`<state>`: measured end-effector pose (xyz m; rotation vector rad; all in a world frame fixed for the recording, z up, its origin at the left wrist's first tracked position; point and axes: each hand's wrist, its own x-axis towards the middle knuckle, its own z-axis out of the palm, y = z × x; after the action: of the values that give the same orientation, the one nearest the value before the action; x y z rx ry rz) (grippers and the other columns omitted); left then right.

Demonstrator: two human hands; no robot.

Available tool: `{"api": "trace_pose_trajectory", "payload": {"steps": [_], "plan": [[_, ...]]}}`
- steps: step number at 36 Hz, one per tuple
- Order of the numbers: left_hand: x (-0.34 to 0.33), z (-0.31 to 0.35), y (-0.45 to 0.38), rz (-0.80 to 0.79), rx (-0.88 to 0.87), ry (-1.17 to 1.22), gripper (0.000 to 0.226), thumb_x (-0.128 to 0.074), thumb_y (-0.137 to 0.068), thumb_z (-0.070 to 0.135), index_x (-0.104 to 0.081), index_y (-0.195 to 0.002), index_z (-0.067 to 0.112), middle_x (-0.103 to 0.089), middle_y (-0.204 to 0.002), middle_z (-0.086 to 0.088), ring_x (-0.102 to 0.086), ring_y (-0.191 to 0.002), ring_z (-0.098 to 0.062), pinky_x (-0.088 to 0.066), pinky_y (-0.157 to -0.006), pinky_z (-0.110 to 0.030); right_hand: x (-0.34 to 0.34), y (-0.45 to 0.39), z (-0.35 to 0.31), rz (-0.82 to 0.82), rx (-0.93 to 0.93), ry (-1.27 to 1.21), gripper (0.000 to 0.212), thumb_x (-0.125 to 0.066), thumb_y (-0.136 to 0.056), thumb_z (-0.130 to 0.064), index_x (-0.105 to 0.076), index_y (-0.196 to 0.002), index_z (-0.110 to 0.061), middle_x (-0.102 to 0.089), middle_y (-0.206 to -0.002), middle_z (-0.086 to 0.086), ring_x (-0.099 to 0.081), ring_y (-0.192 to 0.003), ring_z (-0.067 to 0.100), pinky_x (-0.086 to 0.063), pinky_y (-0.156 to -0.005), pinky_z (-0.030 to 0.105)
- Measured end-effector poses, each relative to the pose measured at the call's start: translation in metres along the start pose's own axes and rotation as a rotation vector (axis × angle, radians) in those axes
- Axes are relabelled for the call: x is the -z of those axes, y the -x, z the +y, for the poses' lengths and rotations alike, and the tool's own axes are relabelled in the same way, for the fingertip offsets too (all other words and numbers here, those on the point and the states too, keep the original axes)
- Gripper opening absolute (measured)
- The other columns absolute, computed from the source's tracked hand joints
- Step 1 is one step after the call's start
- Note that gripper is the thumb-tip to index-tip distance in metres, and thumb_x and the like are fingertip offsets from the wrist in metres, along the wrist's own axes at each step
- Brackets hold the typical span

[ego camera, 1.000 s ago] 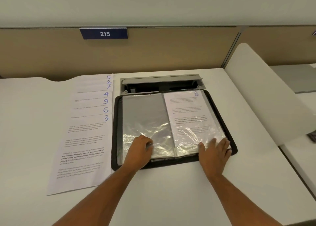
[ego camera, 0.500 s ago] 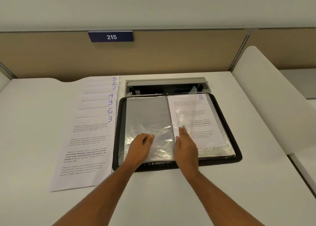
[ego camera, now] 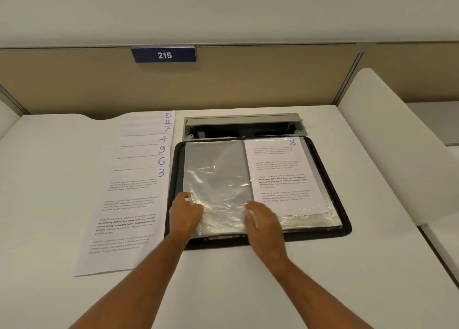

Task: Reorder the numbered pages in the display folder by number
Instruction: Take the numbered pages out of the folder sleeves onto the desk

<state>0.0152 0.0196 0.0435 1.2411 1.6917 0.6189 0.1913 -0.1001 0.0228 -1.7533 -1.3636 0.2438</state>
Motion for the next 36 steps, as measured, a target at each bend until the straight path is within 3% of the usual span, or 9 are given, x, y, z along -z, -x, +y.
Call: {"api": "trace_pose_trajectory", "payload": {"steps": [2,4,6,9,16,21,24,28,36], "plan": [[0.004,-0.009,-0.01,0.035,0.001,-0.056,0.049,-0.067,-0.082,0.002,-0.055,-0.126,0.019,-0.067,-0.113,0.0,-0.067,-0.076,-0.011,-0.049,-0.063,-0.024,0.012,-0.003,0.021,0.071,-0.195,0.132,0.032,-0.066,-0.099,-0.017,-0.066,-0.129,-0.007,-0.064,-0.135,0.006,-0.055,-0.128,0.017,-0.047,-0.109,0.044],[0.008,-0.015,-0.017,0.038,0.0,-0.093,0.05,-0.066,-0.078,0.005,-0.056,-0.125,0.019,-0.07,-0.111,-0.002,-0.071,-0.071,-0.016,-0.059,-0.065,-0.033,0.025,-0.003,0.043,0.101,-0.357,0.323,0.049,-0.067,-0.097,-0.022,-0.057,-0.139,0.001,-0.051,-0.15,0.017,-0.044,-0.142,0.031,-0.038,-0.117,0.051],[0.012,-0.017,-0.021,0.078,-0.01,-0.161,0.042,-0.064,-0.077,0.005,-0.06,-0.117,0.017,-0.071,-0.101,-0.003,-0.071,-0.082,-0.023,-0.061,-0.08,-0.044,0.04,-0.001,0.061,0.128,-0.497,0.453,0.065,-0.068,-0.095,-0.026,-0.045,-0.146,0.008,-0.038,-0.157,0.024,-0.032,-0.149,0.038,-0.03,-0.121,0.053],[0.016,-0.009,-0.018,0.147,-0.051,-0.199,0.039,-0.064,-0.085,0.002,-0.059,-0.122,0.013,-0.063,-0.109,-0.002,-0.062,-0.103,-0.026,-0.053,-0.092,-0.04,0.056,0.005,0.082,0.132,-0.635,0.529,0.081,-0.068,-0.094,-0.033,-0.031,-0.15,0.014,-0.024,-0.162,0.03,-0.018,-0.153,0.042,-0.018,-0.125,0.053],[-0.001,0.008,-0.006,0.195,-0.319,-0.263,0.045,-0.068,-0.086,0.007,-0.057,-0.129,0.017,-0.055,-0.122,-0.004,-0.054,-0.111,-0.02,-0.045,-0.091,-0.03,0.054,0.013,0.098,0.016,-0.532,0.678,0.058,-0.063,-0.097,-0.031,-0.052,-0.142,0.005,-0.027,-0.158,0.037,-0.019,-0.151,0.048,-0.018,-0.122,0.059],[-0.034,0.019,0.015,-0.054,-0.471,-0.265,0.029,-0.067,-0.093,0.011,-0.063,-0.12,0.022,-0.057,-0.113,0.007,-0.06,-0.104,-0.011,-0.048,-0.089,-0.022,0.052,0.011,0.092,-0.025,-0.467,0.479,0.045,-0.06,-0.1,-0.021,-0.057,-0.143,-0.007,-0.022,-0.162,0.032,-0.014,-0.154,0.044,-0.016,-0.125,0.054],[-0.056,0.02,0.029,-0.176,-0.55,-0.347,0.018,-0.066,-0.096,0.016,-0.066,-0.113,0.023,-0.058,-0.107,0.011,-0.06,-0.096,-0.005,-0.046,-0.083,-0.015,0.058,0.006,0.082,0.004,-0.52,0.26,0.045,-0.059,-0.102,-0.021,-0.055,-0.146,-0.011,-0.024,-0.165,0.022,-0.024,-0.153,0.036,-0.029,-0.123,0.048],[-0.082,0.02,0.042,-0.286,-0.599,-0.398,0.017,-0.065,-0.096,0.021,-0.067,-0.113,0.024,-0.059,-0.11,0.01,-0.058,-0.094,-0.004,-0.05,-0.085,-0.018,0.074,-0.003,0.065,0.14,-0.6,-0.049,0.053,-0.062,-0.101,-0.014,-0.047,-0.151,-0.017,-0.035,-0.162,0.006,-0.046,-0.138,0.018,-0.041,-0.113,0.032],[-0.122,0.019,0.059,-0.375,-0.737,-0.456,0.031,-0.072,-0.092,0.035,-0.061,-0.119,0.026,-0.059,-0.12,0.01,-0.055,-0.102,-0.006,-0.05,-0.089,-0.022,0.104,-0.022,0.058,0.321,-0.726,-0.274,0.077,-0.07,-0.095,-0.008,-0.031,-0.159,-0.023,-0.059,-0.139,0.003,-0.059,-0.125,0.021,-0.049,-0.087,0.024]]}}
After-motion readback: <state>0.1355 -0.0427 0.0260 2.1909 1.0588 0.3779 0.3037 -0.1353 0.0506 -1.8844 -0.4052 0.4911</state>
